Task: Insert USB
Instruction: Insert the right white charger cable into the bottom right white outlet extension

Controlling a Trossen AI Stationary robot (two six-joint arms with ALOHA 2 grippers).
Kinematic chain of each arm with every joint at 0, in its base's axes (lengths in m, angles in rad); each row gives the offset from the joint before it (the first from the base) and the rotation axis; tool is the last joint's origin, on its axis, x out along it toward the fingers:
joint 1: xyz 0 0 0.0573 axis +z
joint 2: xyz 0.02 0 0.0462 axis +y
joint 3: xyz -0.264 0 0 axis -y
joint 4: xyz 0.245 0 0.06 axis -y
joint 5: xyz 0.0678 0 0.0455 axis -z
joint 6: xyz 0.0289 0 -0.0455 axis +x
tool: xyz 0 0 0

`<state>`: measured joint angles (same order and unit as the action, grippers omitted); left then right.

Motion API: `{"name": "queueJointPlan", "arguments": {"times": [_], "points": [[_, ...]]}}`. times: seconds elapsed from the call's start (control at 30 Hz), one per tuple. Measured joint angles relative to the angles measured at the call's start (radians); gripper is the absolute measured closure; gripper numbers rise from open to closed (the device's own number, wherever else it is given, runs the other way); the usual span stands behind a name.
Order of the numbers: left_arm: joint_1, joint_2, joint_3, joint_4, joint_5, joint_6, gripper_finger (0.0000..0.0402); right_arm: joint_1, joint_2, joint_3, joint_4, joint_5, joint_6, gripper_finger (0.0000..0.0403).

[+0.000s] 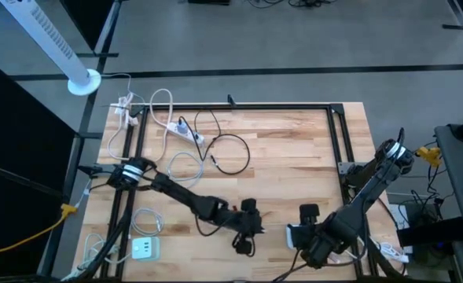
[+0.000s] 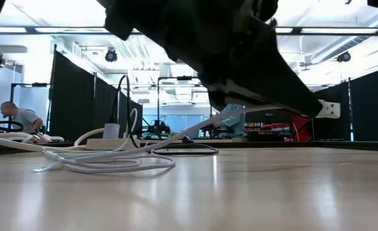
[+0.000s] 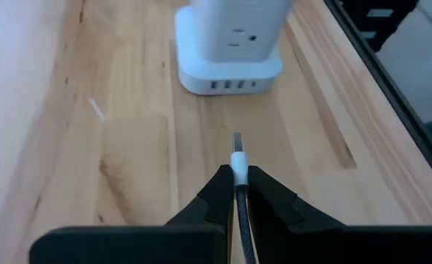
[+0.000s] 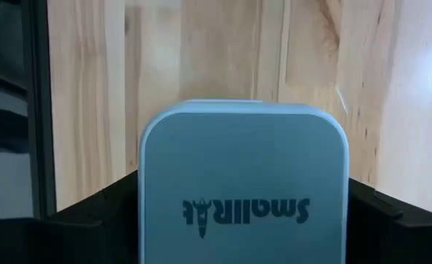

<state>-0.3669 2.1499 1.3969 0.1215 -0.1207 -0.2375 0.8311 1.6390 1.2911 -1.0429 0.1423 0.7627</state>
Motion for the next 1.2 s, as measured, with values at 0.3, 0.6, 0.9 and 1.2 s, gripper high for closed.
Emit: {"name": "queueJointPlan", "arguments": {"times": [0.3, 0.6, 0.9, 1.2], "points": [[0.021, 0.053, 0.016, 0.090, 0.001, 0.020, 0.0385, -0.017, -0.006, -0.002, 0.011, 0.039, 0.025, 0.0109], [0.021, 0.193, 0.054, 0.283, 0.002, -0.021, 0.0385, -0.020, -0.027, -0.029, -0.001, 0.137, 0.126, 0.0109], [0.023, 0.252, 0.175, 0.139, -0.001, -0.024, 0.0385, -0.016, -0.039, -0.109, 0.076, 0.106, 0.142, 0.0109], [0.043, 0.248, 0.184, 0.095, 0.016, 0.024, 0.0385, -0.015, -0.039, -0.119, 0.087, 0.091, 0.151, 0.0109]]}}
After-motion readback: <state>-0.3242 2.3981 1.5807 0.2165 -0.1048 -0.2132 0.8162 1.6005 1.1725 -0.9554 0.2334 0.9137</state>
